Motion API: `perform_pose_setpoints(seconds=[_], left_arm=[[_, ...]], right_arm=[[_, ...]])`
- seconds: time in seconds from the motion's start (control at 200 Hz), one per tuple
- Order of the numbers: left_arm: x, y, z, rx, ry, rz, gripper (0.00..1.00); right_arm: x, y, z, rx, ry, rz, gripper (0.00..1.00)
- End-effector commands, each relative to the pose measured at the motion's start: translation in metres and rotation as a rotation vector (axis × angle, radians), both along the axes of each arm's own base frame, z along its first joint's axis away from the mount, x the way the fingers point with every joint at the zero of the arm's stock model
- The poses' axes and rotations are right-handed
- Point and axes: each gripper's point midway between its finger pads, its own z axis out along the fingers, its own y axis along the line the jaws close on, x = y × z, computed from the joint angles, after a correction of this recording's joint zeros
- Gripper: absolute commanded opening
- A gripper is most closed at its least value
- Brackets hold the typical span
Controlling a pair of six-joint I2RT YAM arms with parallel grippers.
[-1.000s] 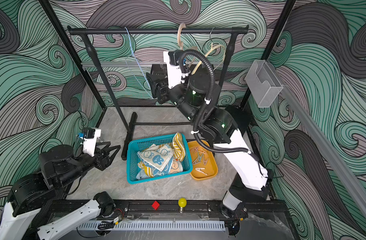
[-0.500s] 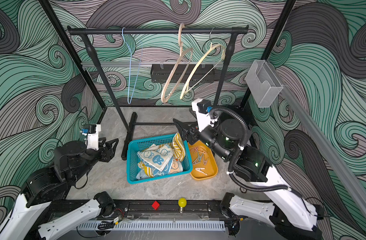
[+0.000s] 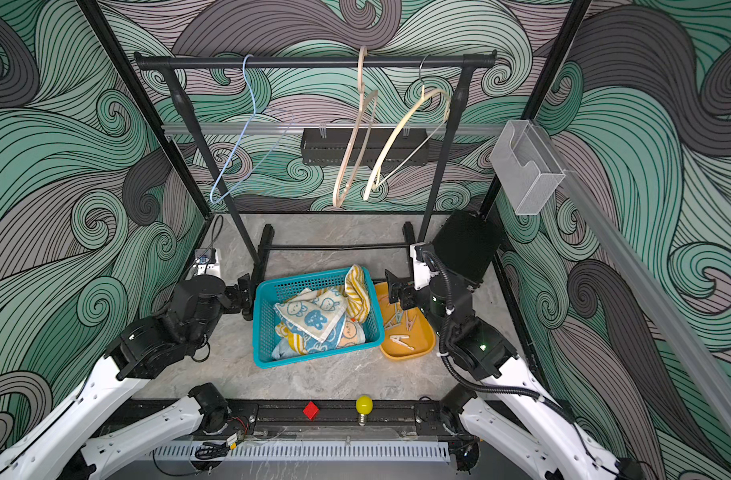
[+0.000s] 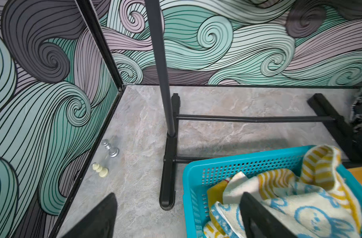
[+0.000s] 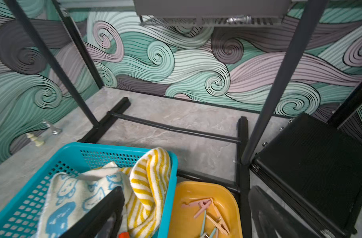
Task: Remove the clothespins securing towels to the hanger
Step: Reset both arms
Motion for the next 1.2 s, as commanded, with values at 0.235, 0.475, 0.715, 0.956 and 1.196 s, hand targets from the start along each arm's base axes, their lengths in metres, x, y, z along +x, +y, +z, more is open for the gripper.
perform_pose_setpoints(seconds=[0.235, 0.475, 0.715, 0.956, 1.196], left_arm=[[0.026, 0.02, -0.018, 0.132, -0.035, 0.2, 0.99], [0.036, 0.053, -0.051, 0.072, -0.035, 0.286, 0.99], [0.04, 0.084, -0.088, 0.089, -0.06, 0.37, 0.99], [0.063, 0.101, -0.125, 0.089, -0.083, 0.417, 0.99], [0.097, 0.099, -0.162, 0.076, -0.071, 0.305, 0.99]], right_arm=[[0.054, -0.053, -0.061, 0.011, 0.093, -0.242, 1.0], [0.068, -0.119, -0.103, -0.065, 0.106, -0.444, 1.0], [0.075, -0.148, -0.145, -0.093, 0.031, -0.498, 1.0], [0.093, -0.151, -0.163, -0.102, -0.025, -0.5, 0.99], [0.107, -0.142, -0.183, -0.11, -0.043, -0.428, 0.99]])
